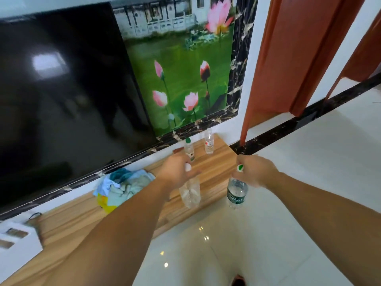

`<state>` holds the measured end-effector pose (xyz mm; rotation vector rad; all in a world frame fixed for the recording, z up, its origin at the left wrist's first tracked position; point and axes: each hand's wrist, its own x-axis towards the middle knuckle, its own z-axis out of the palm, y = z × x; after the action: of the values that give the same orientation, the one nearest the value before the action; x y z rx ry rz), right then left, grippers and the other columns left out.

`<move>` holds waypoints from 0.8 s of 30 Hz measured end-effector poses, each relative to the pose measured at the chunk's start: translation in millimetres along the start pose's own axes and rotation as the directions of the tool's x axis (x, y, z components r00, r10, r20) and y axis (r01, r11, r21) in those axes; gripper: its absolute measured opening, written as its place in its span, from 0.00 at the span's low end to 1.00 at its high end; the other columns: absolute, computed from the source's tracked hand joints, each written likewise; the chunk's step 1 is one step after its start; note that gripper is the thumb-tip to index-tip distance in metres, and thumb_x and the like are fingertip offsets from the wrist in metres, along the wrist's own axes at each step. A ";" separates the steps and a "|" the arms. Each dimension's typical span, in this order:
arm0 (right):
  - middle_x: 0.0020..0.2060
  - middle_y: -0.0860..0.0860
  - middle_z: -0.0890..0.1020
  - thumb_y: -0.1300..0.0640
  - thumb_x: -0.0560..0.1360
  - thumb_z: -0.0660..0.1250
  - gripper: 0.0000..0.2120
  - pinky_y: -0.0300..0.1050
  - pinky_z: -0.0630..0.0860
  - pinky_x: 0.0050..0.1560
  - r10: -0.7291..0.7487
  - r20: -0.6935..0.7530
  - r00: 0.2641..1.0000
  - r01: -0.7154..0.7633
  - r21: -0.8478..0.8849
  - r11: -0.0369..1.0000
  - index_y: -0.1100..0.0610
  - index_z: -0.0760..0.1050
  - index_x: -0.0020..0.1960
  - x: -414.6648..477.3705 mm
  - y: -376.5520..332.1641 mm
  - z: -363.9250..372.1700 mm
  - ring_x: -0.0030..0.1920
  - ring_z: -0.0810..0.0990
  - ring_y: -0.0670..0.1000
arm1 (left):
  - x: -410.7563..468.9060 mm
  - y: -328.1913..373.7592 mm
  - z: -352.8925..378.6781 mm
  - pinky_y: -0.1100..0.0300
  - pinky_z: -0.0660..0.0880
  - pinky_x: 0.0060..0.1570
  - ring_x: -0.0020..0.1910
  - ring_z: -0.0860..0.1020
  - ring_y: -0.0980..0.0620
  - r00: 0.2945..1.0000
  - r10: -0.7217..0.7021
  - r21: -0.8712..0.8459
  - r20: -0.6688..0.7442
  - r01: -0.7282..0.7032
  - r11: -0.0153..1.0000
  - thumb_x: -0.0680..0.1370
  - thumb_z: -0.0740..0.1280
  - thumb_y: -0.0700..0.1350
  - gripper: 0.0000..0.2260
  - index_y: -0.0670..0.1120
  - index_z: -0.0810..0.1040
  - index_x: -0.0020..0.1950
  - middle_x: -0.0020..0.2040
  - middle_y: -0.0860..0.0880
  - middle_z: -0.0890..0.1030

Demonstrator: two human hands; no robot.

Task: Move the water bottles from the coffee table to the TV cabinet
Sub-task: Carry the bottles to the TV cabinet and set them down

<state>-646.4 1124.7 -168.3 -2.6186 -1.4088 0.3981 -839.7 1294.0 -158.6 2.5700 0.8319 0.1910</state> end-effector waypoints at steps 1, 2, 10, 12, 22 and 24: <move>0.41 0.47 0.79 0.35 0.71 0.64 0.19 0.46 0.74 0.37 -0.006 0.012 1.000 0.006 0.013 1.000 0.48 0.71 0.52 17.3 3.4 2.7 0.39 0.77 0.49 | 11.7 -7.3 4.8 0.59 0.64 0.39 0.39 0.70 0.54 1.000 -0.013 -0.004 -0.012 0.013 1.000 0.70 0.70 0.62 0.14 0.55 0.71 0.39 0.36 0.57 0.68; 0.40 0.46 0.79 0.36 0.71 0.63 0.18 0.46 0.74 0.37 -0.015 0.021 1.000 0.014 0.021 1.000 0.48 0.71 0.52 33.6 6.1 4.7 0.38 0.77 0.49 | 22.9 -13.9 8.7 0.59 0.64 0.39 0.40 0.69 0.54 1.000 -0.021 -0.009 -0.020 0.021 1.000 0.70 0.70 0.62 0.13 0.57 0.70 0.38 0.37 0.57 0.68; 0.38 0.46 0.75 0.37 0.71 0.64 0.17 0.46 0.71 0.37 -0.007 0.136 0.991 0.012 -0.037 0.999 0.49 0.69 0.50 159.8 12.1 22.5 0.39 0.75 0.49 | 120.9 -72.2 40.4 0.57 0.69 0.40 0.44 0.75 0.50 0.984 -0.173 -0.071 0.039 0.175 0.982 0.71 0.68 0.62 0.11 0.56 0.72 0.40 0.40 0.53 0.75; 0.39 0.47 0.75 0.37 0.72 0.64 0.17 0.45 0.72 0.38 0.014 0.182 0.983 -0.010 -0.024 1.000 0.49 0.69 0.50 186.7 9.9 32.1 0.39 0.75 0.49 | 145.5 -86.6 49.6 0.55 0.71 0.40 0.44 0.76 0.49 0.976 -0.207 -0.102 0.073 0.214 0.971 0.71 0.68 0.61 0.13 0.52 0.74 0.42 0.41 0.51 0.77; 0.35 0.43 0.72 0.39 0.72 0.64 0.14 0.42 0.66 0.33 -0.041 0.413 0.910 0.050 -0.009 0.999 0.48 0.67 0.45 266.8 -8.4 87.5 0.35 0.71 0.44 | 197.6 -136.1 90.1 0.52 0.74 0.50 0.49 0.77 0.44 0.904 -0.371 -0.080 0.214 0.395 0.915 0.70 0.70 0.55 0.12 0.50 0.77 0.49 0.50 0.47 0.76; 0.37 0.46 0.74 0.39 0.72 0.64 0.14 0.43 0.70 0.35 -0.060 0.446 0.893 0.058 0.017 0.998 0.49 0.68 0.45 288.6 -8.2 90.0 0.38 0.74 0.46 | 207.4 -141.3 95.7 0.53 0.74 0.50 0.50 0.77 0.44 0.885 -0.412 -0.053 0.216 0.432 0.900 0.70 0.70 0.55 0.13 0.50 0.78 0.50 0.51 0.47 0.77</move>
<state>-527.8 1370.0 -299.7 -2.5749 -1.5990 1.0498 -721.4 1484.1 -307.0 2.2022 1.2407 -0.1542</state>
